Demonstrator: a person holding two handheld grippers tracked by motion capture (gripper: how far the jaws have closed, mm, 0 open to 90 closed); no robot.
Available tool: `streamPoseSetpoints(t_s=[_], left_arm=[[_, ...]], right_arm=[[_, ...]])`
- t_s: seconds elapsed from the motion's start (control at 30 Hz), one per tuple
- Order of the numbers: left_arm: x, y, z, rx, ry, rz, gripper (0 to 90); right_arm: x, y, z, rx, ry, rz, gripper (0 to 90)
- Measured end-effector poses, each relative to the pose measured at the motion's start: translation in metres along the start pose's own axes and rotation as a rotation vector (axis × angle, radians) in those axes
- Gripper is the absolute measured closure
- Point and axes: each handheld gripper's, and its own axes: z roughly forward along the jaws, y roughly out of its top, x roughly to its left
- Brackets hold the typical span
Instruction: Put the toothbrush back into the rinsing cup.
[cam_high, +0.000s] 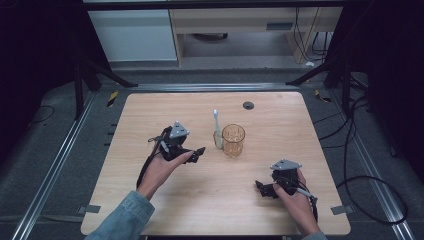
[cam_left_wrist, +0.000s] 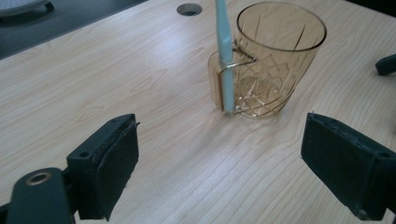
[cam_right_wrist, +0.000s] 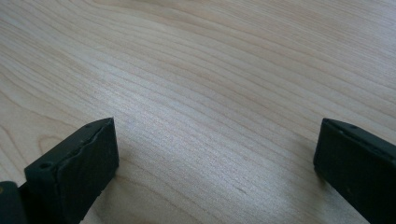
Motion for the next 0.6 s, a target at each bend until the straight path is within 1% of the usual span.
streamPoseSetpoints(t_s=[0.13, 0.23, 0.4, 0.53, 0.6], left_arm=[[0.007, -0.003, -0.006, 0.016, 0.012, 0.003, 10.5], [0.012, -0.008, -0.01, 0.026, 0.028, -0.004, 10.5], [0.022, -0.017, -0.018, 0.048, 0.052, -0.003, 10.5], [0.03, -0.025, -0.019, 0.062, 0.062, -0.023, 10.6], [0.035, -0.029, -0.019, 0.083, 0.07, -0.022, 10.6]], right_arm=[[0.0, 0.0, 0.0, 0.0, 0.0, 0.0, 0.4], [0.0, 0.0, 0.0, 0.0, 0.0, 0.0, 0.4], [0.0, 0.0, 0.0, 0.0, 0.0, 0.0, 0.4], [0.0, 0.0, 0.0, 0.0, 0.0, 0.0, 0.4], [0.0, 0.0, 0.0, 0.0, 0.0, 0.001, 0.4]])
